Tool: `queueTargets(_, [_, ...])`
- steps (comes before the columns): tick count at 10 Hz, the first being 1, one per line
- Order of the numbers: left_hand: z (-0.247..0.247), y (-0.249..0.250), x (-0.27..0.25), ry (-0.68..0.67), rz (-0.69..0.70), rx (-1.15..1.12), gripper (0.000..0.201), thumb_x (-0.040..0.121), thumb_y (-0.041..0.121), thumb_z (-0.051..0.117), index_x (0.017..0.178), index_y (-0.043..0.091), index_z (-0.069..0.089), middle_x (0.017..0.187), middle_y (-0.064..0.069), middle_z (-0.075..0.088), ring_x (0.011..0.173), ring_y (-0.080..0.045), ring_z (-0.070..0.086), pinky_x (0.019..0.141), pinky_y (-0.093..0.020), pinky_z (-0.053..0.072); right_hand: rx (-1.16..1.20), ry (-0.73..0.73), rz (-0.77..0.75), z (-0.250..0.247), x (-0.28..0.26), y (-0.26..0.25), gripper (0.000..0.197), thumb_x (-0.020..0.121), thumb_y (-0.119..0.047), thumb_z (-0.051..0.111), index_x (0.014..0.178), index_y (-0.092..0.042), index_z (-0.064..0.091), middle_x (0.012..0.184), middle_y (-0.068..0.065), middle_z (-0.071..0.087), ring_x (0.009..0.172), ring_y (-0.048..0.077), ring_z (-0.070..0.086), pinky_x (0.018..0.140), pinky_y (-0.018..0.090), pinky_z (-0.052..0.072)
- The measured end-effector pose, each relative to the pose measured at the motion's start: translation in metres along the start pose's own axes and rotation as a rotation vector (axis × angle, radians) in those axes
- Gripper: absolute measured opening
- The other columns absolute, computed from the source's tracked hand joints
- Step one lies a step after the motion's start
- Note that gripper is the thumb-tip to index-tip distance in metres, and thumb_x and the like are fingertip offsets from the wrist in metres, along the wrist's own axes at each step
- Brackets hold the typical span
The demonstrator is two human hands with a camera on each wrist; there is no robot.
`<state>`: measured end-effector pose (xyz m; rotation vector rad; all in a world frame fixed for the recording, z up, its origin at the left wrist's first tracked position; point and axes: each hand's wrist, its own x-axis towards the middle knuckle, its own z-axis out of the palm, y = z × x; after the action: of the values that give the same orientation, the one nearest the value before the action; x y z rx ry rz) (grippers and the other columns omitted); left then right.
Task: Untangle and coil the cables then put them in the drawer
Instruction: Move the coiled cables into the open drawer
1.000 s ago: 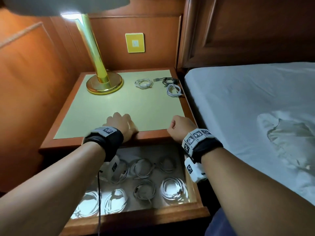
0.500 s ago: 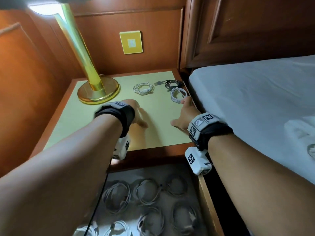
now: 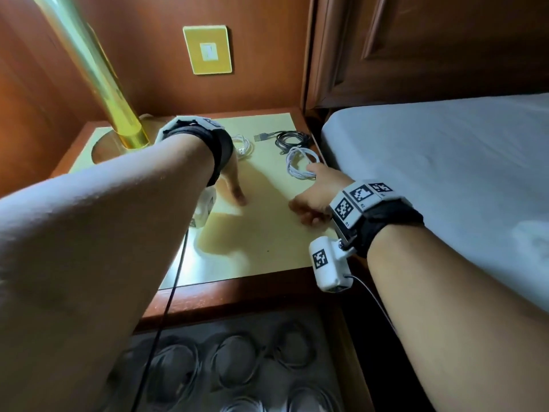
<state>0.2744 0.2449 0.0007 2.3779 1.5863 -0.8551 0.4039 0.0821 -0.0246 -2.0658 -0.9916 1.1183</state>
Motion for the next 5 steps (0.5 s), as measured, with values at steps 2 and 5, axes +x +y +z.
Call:
queueTargets(2, [0.021,-0.019,-0.008,0.168,-0.070,-0.144,0.127,0.000,0.087,0.073,0.105,0.016,0.064,0.094,-0.007,0.073,0.088,-0.028,0.070,0.088,-0.041,0.056,0.117,0.043,0.043,0.000,-0.009,0.005,0.058,0.089,0.004,0.058,0.137,-0.025,0.041,0.069,0.009,0.057,0.035,0.011,0.045,0.043,0.023,0.042])
queueTargets(5, [0.101,-0.027,-0.101,0.370,0.063,-0.267,0.019,0.089,0.023,0.067,0.103,0.011,0.072,0.101,-0.011,0.070,0.097,-0.030,0.066,0.085,-0.037,0.055,-0.190,-0.079,-0.019,0.029,-0.076,0.008,0.011,0.091,-0.011,0.064,0.096,-0.015,0.055,0.064,0.002,0.060,0.043,0.017,0.054,0.046,0.026,0.049])
